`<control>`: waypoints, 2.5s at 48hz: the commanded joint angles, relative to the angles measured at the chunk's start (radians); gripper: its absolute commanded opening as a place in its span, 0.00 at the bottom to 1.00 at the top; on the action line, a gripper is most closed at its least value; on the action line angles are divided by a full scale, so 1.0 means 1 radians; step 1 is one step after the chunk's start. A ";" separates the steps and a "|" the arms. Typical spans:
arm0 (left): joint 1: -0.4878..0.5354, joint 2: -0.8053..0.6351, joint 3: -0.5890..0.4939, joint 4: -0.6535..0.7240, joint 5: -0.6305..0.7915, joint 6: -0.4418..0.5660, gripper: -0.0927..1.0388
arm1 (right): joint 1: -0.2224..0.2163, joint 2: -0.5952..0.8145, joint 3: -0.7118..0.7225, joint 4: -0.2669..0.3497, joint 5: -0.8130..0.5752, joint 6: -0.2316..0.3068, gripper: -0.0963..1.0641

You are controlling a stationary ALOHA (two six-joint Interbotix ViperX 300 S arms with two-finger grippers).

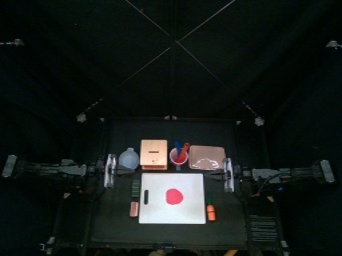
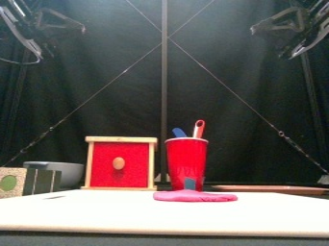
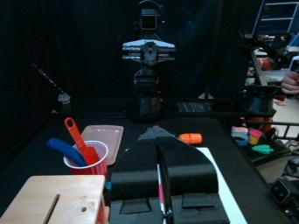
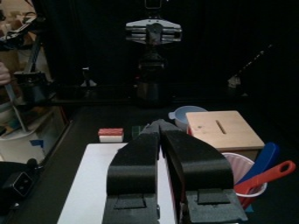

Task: Get the cutter from the drawer then cut the dough then place the extra dough in the bowl
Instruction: Open the drawer

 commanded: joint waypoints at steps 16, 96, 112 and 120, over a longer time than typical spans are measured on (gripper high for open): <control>-0.025 0.072 -0.029 -0.110 -0.049 -0.011 0.06 | -0.009 0.222 -0.132 -0.008 0.000 0.002 0.10; -0.249 0.908 -0.170 -1.109 -0.436 -0.316 0.06 | -0.222 1.269 -1.092 -0.261 0.695 -0.008 0.10; -0.249 0.916 -0.166 -1.150 -0.503 -0.310 0.06 | -0.235 1.261 -1.083 -0.272 0.723 -0.006 0.10; -0.249 0.920 -0.164 -1.150 -0.503 -0.310 0.06 | -0.236 1.244 -1.098 -0.272 0.710 0.000 0.10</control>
